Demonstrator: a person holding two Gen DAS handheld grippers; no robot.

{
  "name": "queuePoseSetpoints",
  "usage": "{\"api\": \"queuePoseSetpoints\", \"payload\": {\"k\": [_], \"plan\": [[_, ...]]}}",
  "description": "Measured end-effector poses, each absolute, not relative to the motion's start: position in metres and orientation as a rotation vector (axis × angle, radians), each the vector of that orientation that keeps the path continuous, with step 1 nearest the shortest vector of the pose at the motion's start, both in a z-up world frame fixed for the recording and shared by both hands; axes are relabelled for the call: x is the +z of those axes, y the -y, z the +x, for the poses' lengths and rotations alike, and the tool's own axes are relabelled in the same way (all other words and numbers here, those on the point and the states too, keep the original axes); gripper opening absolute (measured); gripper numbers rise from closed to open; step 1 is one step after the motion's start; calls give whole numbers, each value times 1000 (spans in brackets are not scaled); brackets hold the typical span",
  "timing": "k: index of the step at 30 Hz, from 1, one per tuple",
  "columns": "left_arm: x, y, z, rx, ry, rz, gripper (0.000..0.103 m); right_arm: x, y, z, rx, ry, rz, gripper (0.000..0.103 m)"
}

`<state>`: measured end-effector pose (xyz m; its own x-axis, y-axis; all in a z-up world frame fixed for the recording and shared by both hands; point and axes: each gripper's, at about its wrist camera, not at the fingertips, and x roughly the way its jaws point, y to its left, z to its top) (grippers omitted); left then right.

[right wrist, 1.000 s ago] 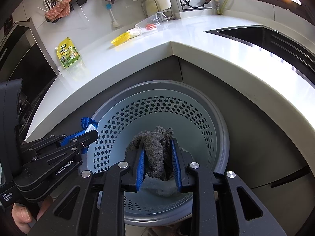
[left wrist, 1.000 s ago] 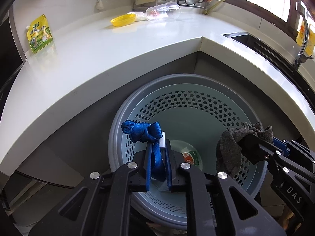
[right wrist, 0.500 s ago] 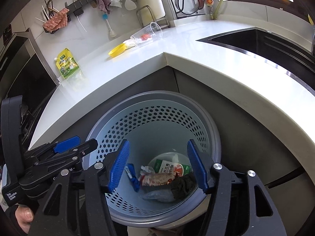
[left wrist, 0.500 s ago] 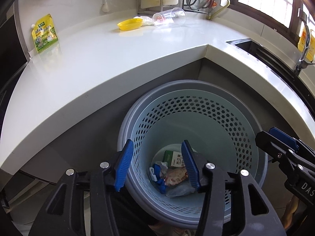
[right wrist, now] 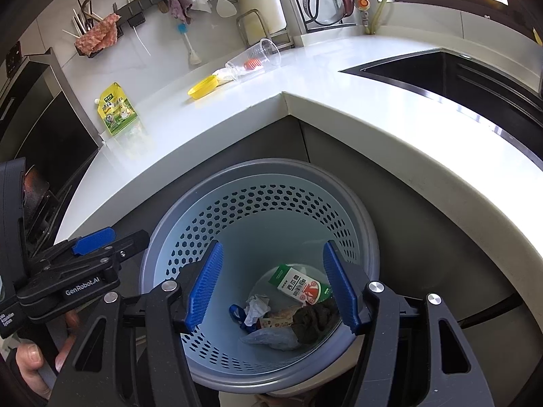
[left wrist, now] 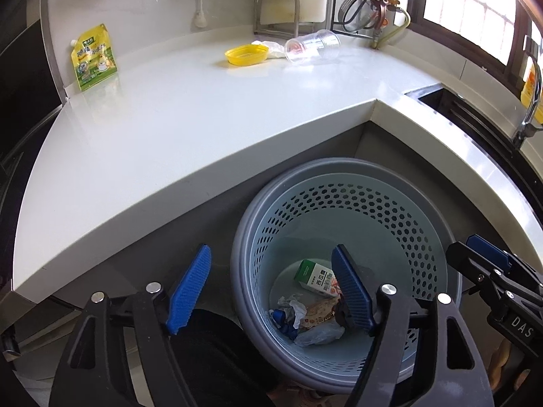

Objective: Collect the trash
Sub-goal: 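Raise both open tools from the basket back toward the countertop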

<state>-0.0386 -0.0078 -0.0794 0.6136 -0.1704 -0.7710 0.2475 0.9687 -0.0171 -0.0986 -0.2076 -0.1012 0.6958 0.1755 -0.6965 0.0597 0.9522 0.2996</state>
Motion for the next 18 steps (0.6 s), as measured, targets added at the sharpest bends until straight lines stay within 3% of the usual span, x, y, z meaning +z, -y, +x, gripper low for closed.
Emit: {"api": "queuePoseSetpoints", "payload": {"k": [18], "plan": [[-39,4,-11,-333,-819,89,75,-50,222,-81,-13,-674,306,68]]}}
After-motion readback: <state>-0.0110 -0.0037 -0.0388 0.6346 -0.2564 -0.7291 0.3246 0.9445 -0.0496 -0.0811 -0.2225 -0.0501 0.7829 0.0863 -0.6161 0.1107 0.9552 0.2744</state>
